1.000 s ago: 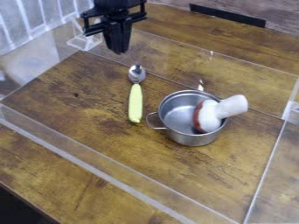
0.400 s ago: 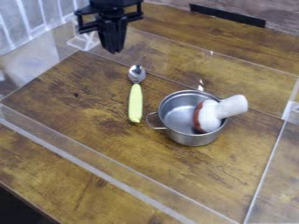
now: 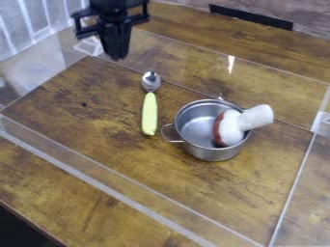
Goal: Move the green spoon to the left
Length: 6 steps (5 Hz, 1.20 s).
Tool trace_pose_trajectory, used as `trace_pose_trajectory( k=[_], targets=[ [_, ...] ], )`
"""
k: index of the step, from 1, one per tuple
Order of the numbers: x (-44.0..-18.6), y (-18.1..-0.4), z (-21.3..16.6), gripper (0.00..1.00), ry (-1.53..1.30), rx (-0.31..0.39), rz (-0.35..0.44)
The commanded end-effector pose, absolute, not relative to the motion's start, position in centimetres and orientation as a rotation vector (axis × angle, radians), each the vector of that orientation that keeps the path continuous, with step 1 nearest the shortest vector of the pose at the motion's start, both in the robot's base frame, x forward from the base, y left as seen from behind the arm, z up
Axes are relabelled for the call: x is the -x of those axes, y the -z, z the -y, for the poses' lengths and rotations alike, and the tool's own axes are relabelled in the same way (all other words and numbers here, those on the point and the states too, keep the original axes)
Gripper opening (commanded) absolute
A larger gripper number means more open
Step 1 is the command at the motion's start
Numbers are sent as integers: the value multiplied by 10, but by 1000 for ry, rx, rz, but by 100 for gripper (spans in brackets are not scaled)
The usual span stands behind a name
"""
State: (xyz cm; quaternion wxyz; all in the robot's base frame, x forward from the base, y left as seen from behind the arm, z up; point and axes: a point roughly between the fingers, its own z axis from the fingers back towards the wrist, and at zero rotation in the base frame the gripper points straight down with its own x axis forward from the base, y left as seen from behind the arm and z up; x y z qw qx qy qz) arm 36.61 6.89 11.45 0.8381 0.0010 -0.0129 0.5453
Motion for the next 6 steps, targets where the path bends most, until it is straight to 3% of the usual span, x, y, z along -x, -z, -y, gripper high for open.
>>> trace_pose_trajectory(
  k=[1,4,6],
  targets=[
    [-361,-142,-65,0,-1171,34,123],
    [-369,-133,-38,0,-991,66,93],
    [-375,-141,-53,0,-927,72,94]
  ],
)
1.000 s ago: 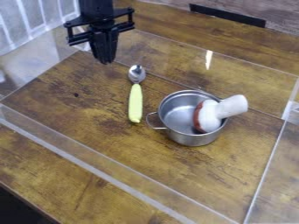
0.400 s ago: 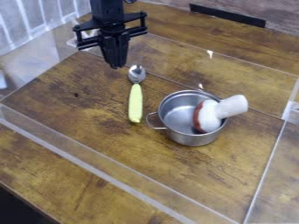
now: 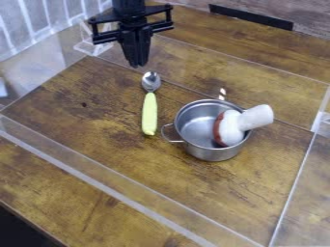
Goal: Move the green spoon to the left
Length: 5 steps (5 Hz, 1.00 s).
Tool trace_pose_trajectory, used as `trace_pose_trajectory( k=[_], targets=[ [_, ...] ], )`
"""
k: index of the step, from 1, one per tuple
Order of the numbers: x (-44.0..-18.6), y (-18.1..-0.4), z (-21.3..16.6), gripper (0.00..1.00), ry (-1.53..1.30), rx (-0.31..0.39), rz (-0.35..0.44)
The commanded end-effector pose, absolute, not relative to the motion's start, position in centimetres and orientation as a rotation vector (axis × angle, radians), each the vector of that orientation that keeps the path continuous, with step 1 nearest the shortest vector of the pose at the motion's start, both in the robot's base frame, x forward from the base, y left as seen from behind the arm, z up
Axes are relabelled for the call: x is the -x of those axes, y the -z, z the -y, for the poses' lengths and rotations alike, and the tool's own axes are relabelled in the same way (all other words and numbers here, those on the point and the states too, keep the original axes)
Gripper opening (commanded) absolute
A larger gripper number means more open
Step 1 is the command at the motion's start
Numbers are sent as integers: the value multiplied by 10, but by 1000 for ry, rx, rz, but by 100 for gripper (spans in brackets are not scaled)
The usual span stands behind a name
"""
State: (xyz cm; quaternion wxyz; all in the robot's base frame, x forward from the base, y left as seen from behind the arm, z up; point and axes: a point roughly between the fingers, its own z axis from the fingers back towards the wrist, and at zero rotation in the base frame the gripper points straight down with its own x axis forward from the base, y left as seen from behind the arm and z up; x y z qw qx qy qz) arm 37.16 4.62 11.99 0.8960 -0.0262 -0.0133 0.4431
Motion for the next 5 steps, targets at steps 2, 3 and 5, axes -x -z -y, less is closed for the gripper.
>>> trace_pose_trajectory(
  k=[2,3,5],
  targets=[
    [-376,-137,-57,0,-892,70,91],
    [-361,-127,-63,0,-887,56,85],
    [-338,-116,-84,0,-896,71,75]
  ],
)
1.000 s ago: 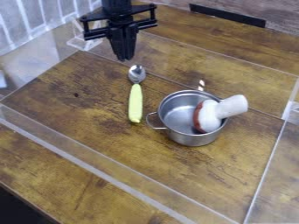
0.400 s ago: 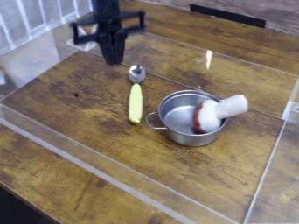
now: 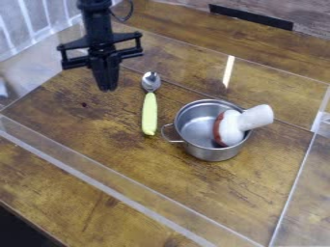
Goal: Move the green spoon to the left
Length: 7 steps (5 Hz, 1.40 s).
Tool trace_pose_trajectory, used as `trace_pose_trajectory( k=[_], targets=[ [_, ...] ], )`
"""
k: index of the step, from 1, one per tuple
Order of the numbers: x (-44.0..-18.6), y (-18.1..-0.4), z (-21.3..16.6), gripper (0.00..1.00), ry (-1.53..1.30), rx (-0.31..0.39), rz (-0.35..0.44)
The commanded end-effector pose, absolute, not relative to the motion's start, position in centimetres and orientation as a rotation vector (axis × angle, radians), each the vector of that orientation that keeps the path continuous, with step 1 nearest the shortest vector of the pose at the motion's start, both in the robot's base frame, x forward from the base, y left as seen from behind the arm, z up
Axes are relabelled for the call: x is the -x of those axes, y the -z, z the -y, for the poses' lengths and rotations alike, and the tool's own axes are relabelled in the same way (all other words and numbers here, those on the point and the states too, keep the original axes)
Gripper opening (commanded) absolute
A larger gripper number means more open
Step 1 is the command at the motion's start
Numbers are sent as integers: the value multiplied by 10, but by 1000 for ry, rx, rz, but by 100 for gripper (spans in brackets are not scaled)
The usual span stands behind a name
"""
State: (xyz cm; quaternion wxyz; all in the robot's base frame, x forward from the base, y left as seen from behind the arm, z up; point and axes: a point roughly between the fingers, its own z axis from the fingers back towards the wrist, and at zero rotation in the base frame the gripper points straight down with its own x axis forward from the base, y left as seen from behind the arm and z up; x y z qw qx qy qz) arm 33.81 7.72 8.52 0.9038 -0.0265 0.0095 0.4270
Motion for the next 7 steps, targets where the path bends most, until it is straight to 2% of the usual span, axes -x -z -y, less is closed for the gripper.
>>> trace_pose_trajectory(
  k=[1,2,3,4,5,6,7],
  targets=[
    [-334,-112,-90,0,-906,78,69],
    [-330,-104,-95,0,-899,77,65],
    [-329,-92,-101,100,-873,77,63],
    [-336,-88,-108,0,-848,77,56],
    [-343,-83,-113,0,-812,74,46],
    [-348,-63,-112,100,-793,75,43],
    [-354,-48,-112,100,-743,81,36]
  ],
)
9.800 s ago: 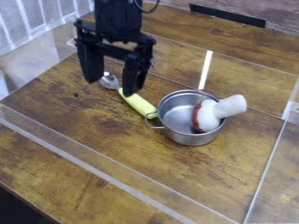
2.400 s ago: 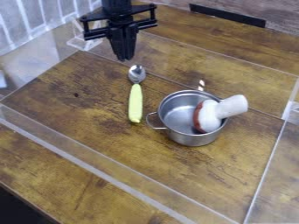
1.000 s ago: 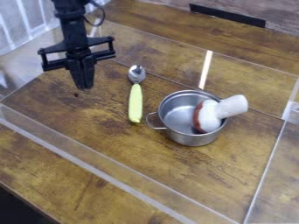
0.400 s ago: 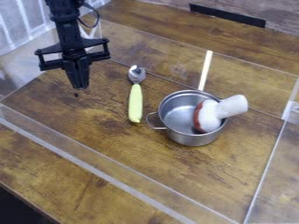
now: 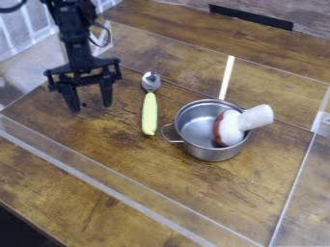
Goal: Move the green spoon to the left
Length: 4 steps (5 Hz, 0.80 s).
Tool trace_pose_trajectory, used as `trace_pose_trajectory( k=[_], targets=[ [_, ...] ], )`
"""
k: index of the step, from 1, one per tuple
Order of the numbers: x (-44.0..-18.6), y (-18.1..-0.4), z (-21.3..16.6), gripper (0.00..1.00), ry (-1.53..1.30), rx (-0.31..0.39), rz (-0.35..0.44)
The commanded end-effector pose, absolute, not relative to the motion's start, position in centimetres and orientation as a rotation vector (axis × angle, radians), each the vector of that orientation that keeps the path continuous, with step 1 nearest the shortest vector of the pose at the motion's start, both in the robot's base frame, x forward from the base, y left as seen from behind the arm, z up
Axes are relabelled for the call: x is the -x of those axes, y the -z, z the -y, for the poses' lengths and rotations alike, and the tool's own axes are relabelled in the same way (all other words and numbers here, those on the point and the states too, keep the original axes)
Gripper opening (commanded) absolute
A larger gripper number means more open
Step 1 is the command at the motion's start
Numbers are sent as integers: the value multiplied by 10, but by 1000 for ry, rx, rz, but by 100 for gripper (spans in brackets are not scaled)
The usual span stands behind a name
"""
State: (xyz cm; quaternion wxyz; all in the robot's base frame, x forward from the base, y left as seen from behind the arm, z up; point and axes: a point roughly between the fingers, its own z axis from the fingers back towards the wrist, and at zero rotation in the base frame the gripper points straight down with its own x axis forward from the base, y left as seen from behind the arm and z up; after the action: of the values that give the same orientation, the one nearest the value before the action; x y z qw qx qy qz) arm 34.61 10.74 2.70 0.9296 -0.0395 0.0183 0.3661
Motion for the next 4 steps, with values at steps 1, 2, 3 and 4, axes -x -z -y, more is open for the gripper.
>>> trace_pose_trajectory(
  k=[1,2,3,4],
  targets=[
    [-359,-49,-109,0,-726,93,33],
    [-359,-45,-104,0,-801,97,35],
    [-359,-44,-104,0,-871,99,38],
    [-352,-55,-101,0,-834,97,35]
  ],
)
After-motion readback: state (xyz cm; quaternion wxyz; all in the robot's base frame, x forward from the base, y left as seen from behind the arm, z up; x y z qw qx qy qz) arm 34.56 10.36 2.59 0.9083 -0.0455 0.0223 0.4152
